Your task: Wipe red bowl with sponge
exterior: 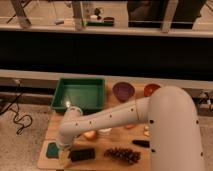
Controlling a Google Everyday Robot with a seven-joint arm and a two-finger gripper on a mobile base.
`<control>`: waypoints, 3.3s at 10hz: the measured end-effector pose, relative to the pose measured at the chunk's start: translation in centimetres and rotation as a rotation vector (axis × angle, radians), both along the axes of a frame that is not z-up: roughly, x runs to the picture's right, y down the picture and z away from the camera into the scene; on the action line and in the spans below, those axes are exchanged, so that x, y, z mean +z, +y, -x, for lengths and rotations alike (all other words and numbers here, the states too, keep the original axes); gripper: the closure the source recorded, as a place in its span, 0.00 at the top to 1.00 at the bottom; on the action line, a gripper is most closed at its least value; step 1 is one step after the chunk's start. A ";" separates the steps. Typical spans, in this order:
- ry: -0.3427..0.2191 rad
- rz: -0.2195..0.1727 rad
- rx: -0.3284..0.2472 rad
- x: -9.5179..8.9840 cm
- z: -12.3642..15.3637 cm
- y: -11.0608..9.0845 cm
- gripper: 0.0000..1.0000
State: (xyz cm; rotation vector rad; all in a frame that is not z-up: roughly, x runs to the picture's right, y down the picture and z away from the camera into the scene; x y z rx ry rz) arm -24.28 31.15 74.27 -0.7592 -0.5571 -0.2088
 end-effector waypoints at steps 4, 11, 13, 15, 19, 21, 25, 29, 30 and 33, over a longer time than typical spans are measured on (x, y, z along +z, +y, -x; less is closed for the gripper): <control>-0.014 -0.001 -0.002 0.2 0.0 0.2 0.80; -0.033 -0.002 -0.004 0.4 0.0 0.6 0.33; -0.041 -0.006 -0.002 0.4 0.0 0.6 0.16; -0.068 -0.011 0.009 0.1 0.1 0.3 0.00; -0.135 -0.029 0.069 -1.8 0.0 -1.2 0.00; -0.163 -0.044 0.077 -2.8 0.3 -1.8 0.00; -0.213 -0.100 0.101 -5.5 0.3 -4.3 0.00; -0.219 -0.114 0.109 -6.1 0.0 -5.0 0.00; -0.218 -0.114 0.110 -6.0 -0.1 -5.0 0.00; -0.220 -0.114 0.108 -6.1 0.0 -5.0 0.00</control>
